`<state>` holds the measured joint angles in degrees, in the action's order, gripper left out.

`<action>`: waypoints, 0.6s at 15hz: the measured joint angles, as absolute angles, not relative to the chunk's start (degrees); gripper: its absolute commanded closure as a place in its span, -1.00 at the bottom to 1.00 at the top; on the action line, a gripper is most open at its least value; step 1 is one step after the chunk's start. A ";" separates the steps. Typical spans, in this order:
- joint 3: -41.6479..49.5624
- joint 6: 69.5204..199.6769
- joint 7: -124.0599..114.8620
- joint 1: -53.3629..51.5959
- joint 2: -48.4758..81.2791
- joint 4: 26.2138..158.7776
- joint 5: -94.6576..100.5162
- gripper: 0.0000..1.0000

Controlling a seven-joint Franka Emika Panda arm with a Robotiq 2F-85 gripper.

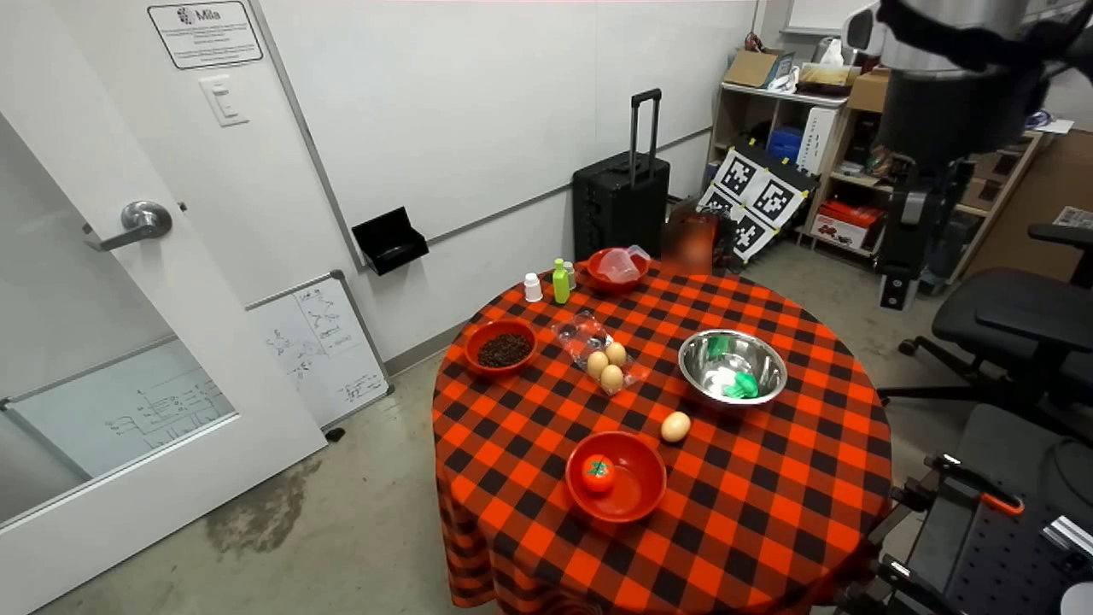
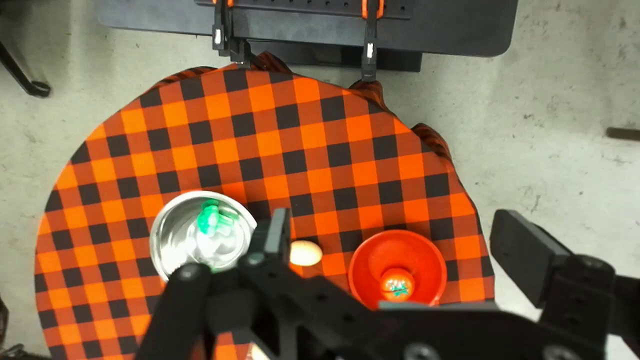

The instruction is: Remove the tomato from the red bowl and put it on the table

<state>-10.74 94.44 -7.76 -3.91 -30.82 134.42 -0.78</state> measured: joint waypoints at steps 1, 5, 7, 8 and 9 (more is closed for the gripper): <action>-10.02 95.33 -4.84 -4.11 -28.95 134.04 -0.47 -1.00; -8.38 100.79 5.91 -4.73 -18.01 131.00 2.11 -1.00; -8.36 104.04 10.13 -5.29 -11.76 128.83 4.33 -1.00; -8.37 105.77 12.08 -5.67 -8.68 127.71 5.54 -1.00; -8.39 107.60 14.06 -6.07 -5.71 126.61 6.45 -1.00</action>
